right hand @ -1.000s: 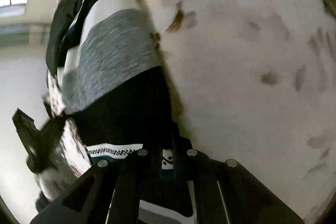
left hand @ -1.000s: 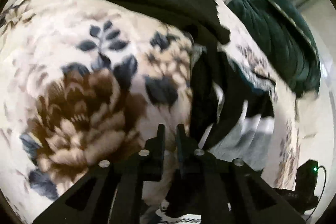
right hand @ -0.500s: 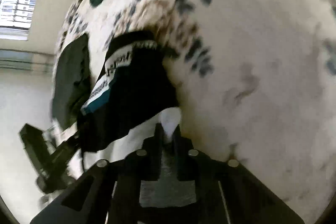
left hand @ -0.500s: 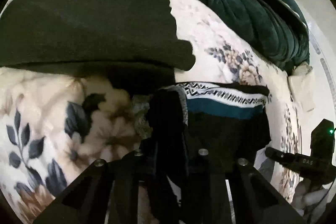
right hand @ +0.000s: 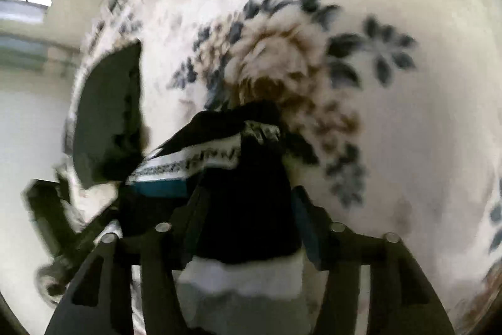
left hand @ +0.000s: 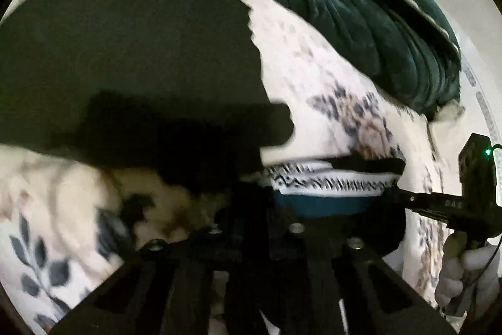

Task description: Fold small clothes

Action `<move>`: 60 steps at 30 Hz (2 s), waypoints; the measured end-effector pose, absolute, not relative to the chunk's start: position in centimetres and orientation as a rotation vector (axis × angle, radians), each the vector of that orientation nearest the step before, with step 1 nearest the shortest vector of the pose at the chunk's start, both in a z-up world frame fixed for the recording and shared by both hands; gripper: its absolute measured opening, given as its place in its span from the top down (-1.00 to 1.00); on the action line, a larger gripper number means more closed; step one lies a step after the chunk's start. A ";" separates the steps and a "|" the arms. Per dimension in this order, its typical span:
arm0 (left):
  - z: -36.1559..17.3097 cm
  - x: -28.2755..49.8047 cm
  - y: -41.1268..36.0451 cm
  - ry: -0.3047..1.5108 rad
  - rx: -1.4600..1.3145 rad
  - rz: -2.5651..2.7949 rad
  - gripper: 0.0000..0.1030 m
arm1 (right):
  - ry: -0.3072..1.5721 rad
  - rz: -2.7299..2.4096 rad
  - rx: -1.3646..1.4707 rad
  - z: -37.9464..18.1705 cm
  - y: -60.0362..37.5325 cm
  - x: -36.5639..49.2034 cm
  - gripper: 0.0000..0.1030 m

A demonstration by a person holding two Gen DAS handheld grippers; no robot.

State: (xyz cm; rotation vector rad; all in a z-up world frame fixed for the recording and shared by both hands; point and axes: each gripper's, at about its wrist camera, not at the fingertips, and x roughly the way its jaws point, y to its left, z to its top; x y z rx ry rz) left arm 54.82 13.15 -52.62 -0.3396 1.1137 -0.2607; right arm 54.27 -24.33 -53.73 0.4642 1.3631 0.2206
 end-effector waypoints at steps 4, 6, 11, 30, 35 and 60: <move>-54.0 56.0 14.9 1.135 -0.329 -0.199 1.00 | 1.309 0.108 0.437 -53.9 -24.8 55.8 0.93; -54.8 56.9 16.2 1.154 -0.356 -0.182 1.00 | 1.326 0.064 0.453 -54.7 -25.5 56.2 0.93; -52.2 55.6 17.1 1.154 -0.507 -0.273 0.76 | 1.375 0.076 0.487 -55.4 -26.1 56.0 0.87; -52.9 52.4 14.0 1.195 -0.326 -0.356 0.69 | 1.387 0.019 0.553 -55.0 -25.2 46.9 0.79; -50.0 49.2 15.6 1.177 -0.489 -0.392 0.54 | 1.425 0.064 0.571 -53.5 -25.8 46.6 0.13; -48.5 29.8 9.4 1.327 -0.266 -0.396 0.14 | 1.604 0.156 0.590 -50.1 -26.5 29.4 0.08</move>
